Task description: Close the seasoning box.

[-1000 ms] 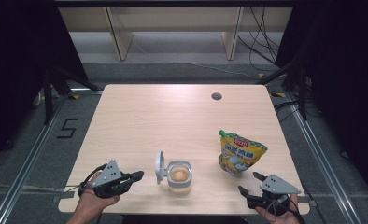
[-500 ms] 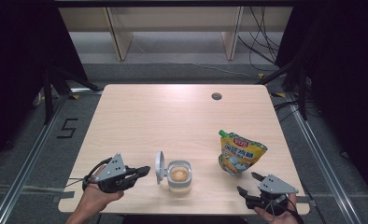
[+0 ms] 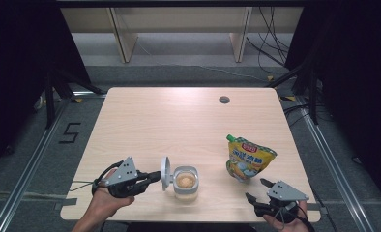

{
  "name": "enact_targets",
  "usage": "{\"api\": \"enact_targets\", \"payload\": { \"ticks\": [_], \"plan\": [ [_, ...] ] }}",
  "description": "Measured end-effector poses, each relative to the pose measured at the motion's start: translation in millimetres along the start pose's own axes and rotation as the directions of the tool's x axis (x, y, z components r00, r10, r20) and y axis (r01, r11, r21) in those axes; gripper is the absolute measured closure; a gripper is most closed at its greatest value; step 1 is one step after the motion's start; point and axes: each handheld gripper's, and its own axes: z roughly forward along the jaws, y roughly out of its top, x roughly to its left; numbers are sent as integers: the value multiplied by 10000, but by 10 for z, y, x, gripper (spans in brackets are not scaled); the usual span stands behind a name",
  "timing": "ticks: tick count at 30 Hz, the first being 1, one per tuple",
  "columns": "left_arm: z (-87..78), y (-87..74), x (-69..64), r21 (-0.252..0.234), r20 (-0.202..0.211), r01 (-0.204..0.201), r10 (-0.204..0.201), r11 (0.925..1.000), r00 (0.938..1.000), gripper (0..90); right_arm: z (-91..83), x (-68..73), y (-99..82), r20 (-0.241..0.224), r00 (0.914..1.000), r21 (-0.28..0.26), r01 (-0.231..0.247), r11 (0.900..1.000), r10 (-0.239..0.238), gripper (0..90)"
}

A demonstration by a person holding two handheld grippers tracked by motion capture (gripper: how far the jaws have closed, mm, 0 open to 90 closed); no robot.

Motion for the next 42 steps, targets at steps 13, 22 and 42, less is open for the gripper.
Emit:
{"api": "enact_targets", "payload": {
  "ticks": [13,22,42],
  "plan": [
    [79,80,-41,-21,240,-268,269,9996,9993,892,-9,12,-3,109,9999,15,-130,9999,130,294],
    [168,122,-82,6,431,-416,415,9991,9982,892,3,9,-1,-14,10000,23,54,10000,-54,294],
    [67,78,34,-397,430,612,-595,9973,9973,592,11,-8,-3,14,9994,-52,353,9994,-352,293]
  ]
}}
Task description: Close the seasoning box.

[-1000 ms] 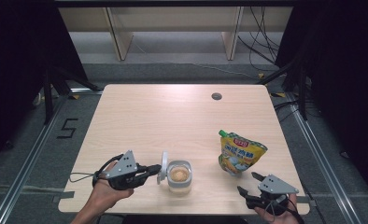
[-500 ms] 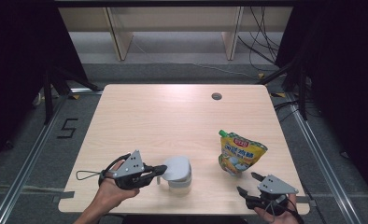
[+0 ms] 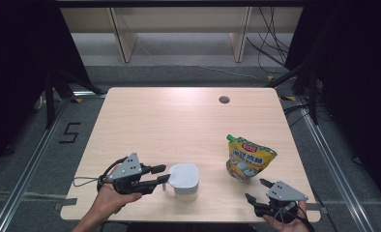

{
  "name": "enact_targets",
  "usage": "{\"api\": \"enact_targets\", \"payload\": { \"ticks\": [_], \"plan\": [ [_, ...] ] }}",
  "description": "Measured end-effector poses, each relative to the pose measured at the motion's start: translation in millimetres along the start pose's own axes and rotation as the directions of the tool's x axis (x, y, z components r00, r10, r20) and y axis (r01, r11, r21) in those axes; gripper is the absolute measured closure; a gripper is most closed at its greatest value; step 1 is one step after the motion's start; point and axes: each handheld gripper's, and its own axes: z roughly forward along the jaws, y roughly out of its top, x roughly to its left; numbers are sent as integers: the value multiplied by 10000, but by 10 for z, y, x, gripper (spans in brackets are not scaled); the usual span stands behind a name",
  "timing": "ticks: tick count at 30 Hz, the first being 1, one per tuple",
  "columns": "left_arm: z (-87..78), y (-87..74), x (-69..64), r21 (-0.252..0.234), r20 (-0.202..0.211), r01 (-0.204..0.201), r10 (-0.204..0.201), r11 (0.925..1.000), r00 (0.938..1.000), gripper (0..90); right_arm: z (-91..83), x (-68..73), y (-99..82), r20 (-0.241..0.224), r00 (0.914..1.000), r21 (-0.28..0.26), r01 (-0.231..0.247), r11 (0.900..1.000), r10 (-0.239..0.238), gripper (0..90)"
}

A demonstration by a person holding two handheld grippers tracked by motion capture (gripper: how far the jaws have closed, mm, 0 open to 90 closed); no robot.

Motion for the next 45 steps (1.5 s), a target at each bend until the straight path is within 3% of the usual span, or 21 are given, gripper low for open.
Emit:
{"api": "enact_targets", "payload": {
  "ticks": [1,3,8,12,13,16,17,18,20,21,23,25,31,34,35,38,39,40,42,43,45],
  "plan": [
    [-27,-12,0,83,-80,168,-167,9998,9998,572,0,0,0,-2,10000,-2,-5,10000,5,293],
    [-62,-29,13,129,-223,-105,108,9999,9997,502,2,-1,0,4,10000,10,-18,10000,18,294],
    [-135,-122,39,274,-574,80,-64,9996,9983,380,11,2,-1,-134,9999,96,-10,10000,11,294],
    [-156,-235,50,453,-511,300,-277,9985,9983,375,8,8,0,-175,9998,100,-65,9999,67,294],
    [-167,-257,59,560,-559,197,-166,9982,9983,370,9,7,0,-171,9998,105,-59,9999,61,294],
    [-184,-332,71,564,-552,545,-514,9969,9972,362,8,5,-2,12,10000,52,9,10000,-9,294],
    [-201,-350,86,661,-603,353,-314,9972,9977,361,8,6,-2,5,10000,77,4,10000,-4,295],
    [-202,-374,75,616,-695,598,-555,9963,9960,360,9,7,-2,-2,10000,74,4,10000,-4,294],
    [-208,-407,87,664,-657,466,-422,9967,9969,351,9,7,-2,-3,10000,79,11,10000,-11,294],
    [-207,-438,64,705,-755,780,-727,9945,9945,345,8,17,-2,-121,9998,170,-143,9998,145,295],
    [-204,-475,73,776,-642,514,-465,9957,9969,336,11,13,0,-147,9999,136,-40,9999,42,295],
    [-200,-508,65,875,-704,562,-501,9946,9963,321,14,9,-1,20,10000,49,87,10000,-87,294],
    [-172,-571,28,1075,-758,621,-541,9923,9957,284,7,15,1,-185,9998,135,-72,9999,74,292],
    [-154,-614,10,1360,-646,274,-187,9903,9977,267,1,14,4,-278,9995,87,-161,9998,163,263],
    [-144,-636,-15,1371,-680,453,-362,9895,9970,259,-1,15,4,-313,9992,113,-243,9996,247,247],
    [-134,-700,-49,1453,-558,429,-351,9885,9978,239,8,13,-5,-273,9995,212,-152,9997,157,220],
    [-146,-715,-37,1656,-586,237,-142,9859,9982,223,8,19,-7,-245,9996,288,-155,9995,162,205],
    [-141,-729,-53,1549,-586,405,-318,9871,9978,206,8,29,-9,-326,9992,340,-228,9992,239,190],
    [-148,-754,-33,1675,-604,100,2,9858,9982,190,3,47,-12,-393,9990,424,-206,9989,223,191],
    [-135,-771,-66,1504,-679,600,-502,9868,9964,183,3,58,-15,-362,9991,396,-197,9990,212,191],
    [-127,-799,-65,1551,-721,548,-440,9864,9964,181,1,71,-17,-616,9978,499,-192,9986,223,190]
  ]
}}
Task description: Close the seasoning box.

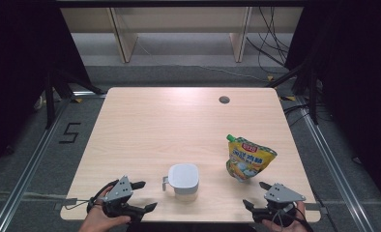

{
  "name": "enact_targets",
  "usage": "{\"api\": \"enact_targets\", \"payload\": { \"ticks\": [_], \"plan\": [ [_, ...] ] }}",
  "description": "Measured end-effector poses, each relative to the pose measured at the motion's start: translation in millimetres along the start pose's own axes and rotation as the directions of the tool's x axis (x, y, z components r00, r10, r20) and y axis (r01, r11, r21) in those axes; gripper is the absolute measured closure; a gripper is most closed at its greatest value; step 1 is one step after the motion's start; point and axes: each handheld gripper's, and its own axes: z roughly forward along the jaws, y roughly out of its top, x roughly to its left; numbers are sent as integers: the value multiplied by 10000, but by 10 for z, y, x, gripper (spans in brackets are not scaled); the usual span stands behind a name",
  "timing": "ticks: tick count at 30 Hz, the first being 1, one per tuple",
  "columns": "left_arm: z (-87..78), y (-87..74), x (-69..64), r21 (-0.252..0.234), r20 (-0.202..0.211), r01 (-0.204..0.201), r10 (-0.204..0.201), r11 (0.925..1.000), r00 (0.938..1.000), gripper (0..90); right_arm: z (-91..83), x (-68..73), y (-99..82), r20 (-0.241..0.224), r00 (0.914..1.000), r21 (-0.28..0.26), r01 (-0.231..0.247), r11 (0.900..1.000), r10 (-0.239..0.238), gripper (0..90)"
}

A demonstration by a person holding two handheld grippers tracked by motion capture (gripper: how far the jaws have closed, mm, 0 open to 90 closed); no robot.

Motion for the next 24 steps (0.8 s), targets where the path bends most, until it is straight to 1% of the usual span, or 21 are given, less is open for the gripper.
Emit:
{"api": "enact_targets", "payload": {
  "ticks": [1,2,3,4,5,6,7,8,9,10,12,13,14,15,17,18,19,20,21,23,24],
  "plan": [
    [2,-10,5,190,-56,-40,41,9998,10000,181,-13,12,-3,114,9999,36,-76,10000,76,190],
    [13,-20,-3,200,-21,-33,34,9998,10000,178,-13,17,-6,139,9999,-1,-16,10000,16,190],
    [23,-29,-21,195,-97,70,-68,9998,9999,174,-12,25,-9,38,10000,84,-39,10000,38,190],
    [18,-28,-19,307,-134,-81,85,9995,9999,174,-12,29,-12,26,10000,124,-23,9999,23,190],
    [18,-27,-27,277,-189,-71,77,9996,9998,174,-11,24,-13,132,9998,108,144,9998,-145,190],
    [19,-26,-21,274,-188,-148,153,9995,9997,174,-8,29,-15,107,9999,136,89,9999,-90,190],
    [13,-27,-6,484,-401,-387,406,9981,9984,174,-5,31,-16,89,9999,183,72,9998,-74,190],
    [24,-35,-14,342,-427,-232,247,9991,9988,174,-2,30,-17,97,9999,187,103,9998,-104,191],
    [31,-39,-13,365,-309,-124,136,9993,9994,174,-1,33,-19,103,9999,206,80,9998,-82,192],
    [43,-50,-10,251,-399,-158,168,9996,9991,174,1,29,-19,121,9998,194,161,9997,-164,192],
    [44,-48,-13,361,-410,-120,135,9993,9991,174,6,26,-24,100,9998,255,146,9996,-149,193],
    [39,-43,-8,478,-442,-176,197,9987,9988,174,12,23,-27,123,9997,259,193,9995,-196,193],
    [40,-42,-8,455,-441,-178,198,9988,9988,174,10,22,-27,84,9999,275,148,9995,-150,193],
    [46,-44,-12,349,-400,-123,137,9993,9991,174,10,26,-30,35,10000,361,1,9993,-3,194],
    [49,-48,-11,297,-420,-81,93,9995,9991,178,15,18,-33,-2,10000,376,33,9993,-32,195],
    [50,-49,-7,282,-424,-91,103,9996,9990,178,14,15,-37,82,10000,380,9,9993,-12,195],
    [45,-46,13,363,-475,-378,395,9986,9981,178,15,10,-38,101,9999,359,66,9993,-69,196],
    [44,-52,9,422,-519,-178,200,9990,9985,178,17,6,-37,-3,10000,373,72,9993,-72,197],
    [45,-52,6,402,-516,-130,151,9991,9986,178,15,0,-39,127,9998,342,144,9993,-148,197],
    [45,-52,26,494,-535,-224,250,9985,9983,179,19,-9,-43,57,9999,404,124,9991,-127,198],
    [48,-54,21,429,-487,-95,116,9990,9987,179,15,-8,-47,85,10000,438,-10,9990,6,198]
  ]
}}
